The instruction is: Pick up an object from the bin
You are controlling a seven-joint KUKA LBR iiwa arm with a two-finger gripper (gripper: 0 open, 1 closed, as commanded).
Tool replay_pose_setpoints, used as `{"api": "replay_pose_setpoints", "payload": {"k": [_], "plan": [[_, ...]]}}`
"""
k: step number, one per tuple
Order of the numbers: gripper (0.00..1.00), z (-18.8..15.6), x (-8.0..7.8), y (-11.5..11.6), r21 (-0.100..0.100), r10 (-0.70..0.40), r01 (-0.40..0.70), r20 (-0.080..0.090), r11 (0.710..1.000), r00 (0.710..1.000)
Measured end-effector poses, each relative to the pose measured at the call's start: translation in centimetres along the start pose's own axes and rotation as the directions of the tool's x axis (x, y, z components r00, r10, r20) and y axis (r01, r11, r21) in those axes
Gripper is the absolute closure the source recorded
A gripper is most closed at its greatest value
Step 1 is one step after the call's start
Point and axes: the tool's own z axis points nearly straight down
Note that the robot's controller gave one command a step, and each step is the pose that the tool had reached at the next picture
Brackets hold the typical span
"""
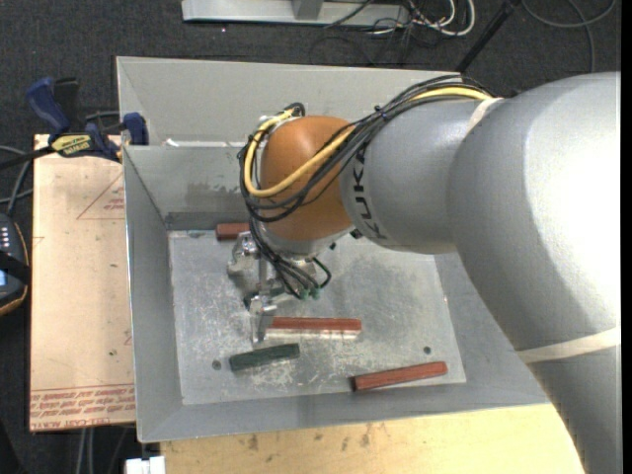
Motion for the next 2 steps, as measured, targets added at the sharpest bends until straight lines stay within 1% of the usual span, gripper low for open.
{"api": "replay_pose_setpoints", "payload": {"k": [1,2], "plan": [[1.00,0.13,0.37,-5.57,0.000,-0.117,0.117,0.023,0.993,0.993],[1.00,0.13,0.36,-5.58,0.000,-0.117,0.117,0.023,0.993,0.993]]}}
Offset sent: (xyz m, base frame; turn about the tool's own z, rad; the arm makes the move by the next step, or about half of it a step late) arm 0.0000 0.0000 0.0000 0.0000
